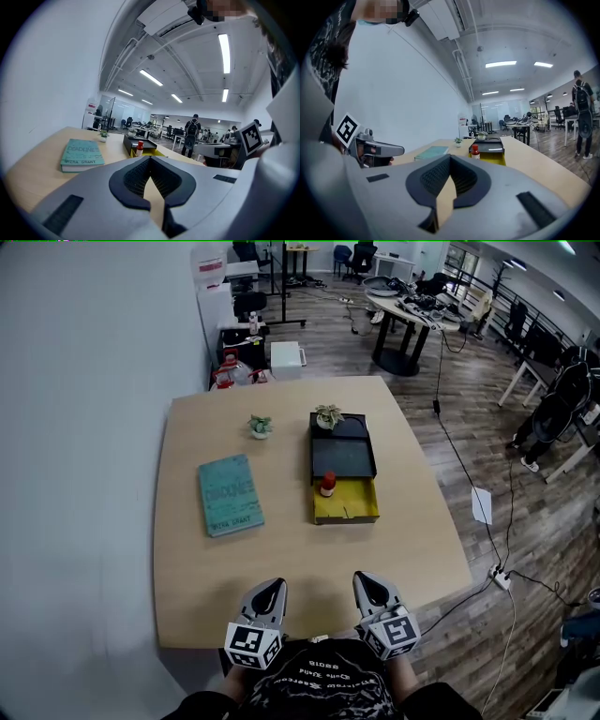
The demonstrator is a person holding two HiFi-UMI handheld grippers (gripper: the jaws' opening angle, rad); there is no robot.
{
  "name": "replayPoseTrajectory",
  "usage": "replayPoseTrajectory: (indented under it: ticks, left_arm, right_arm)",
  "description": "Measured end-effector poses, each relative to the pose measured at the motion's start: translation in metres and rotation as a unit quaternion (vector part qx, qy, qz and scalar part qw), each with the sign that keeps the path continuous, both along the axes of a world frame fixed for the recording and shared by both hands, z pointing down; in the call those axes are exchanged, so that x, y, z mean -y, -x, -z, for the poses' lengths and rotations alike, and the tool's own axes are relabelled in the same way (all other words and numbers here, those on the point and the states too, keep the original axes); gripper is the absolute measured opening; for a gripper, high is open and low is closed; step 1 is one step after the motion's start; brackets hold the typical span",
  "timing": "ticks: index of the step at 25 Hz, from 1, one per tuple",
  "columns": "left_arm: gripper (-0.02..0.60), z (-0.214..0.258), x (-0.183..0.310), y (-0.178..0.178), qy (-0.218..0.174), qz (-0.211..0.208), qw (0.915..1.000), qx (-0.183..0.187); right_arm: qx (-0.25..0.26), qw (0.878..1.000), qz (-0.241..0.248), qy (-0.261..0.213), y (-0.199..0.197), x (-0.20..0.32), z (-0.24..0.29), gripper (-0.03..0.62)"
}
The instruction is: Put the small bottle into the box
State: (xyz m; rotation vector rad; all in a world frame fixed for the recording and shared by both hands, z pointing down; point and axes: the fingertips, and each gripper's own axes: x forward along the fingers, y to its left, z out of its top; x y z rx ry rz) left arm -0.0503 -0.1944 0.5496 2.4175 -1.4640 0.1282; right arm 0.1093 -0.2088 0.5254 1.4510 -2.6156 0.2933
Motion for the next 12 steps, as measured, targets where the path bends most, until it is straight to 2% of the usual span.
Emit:
replayPoseTrajectory:
  ticks: [4,12]
  left_arm:
    - [0.005,-0.0022,0.0016,0.0002,0.001,0.003,0.9999,0.014]
    - [0.005,-0.0002,0.0002,-0.0012,-0.002,0.004,0.9999,0.01]
  right_arm:
    - [-0.015,1.0,-0.013,-0.007,-0.0043,0.0035,0.0019,0.005]
    - [-0.035,0.999,-0.019,-0.012,-0.0095,0.0008,0.0019,0.005]
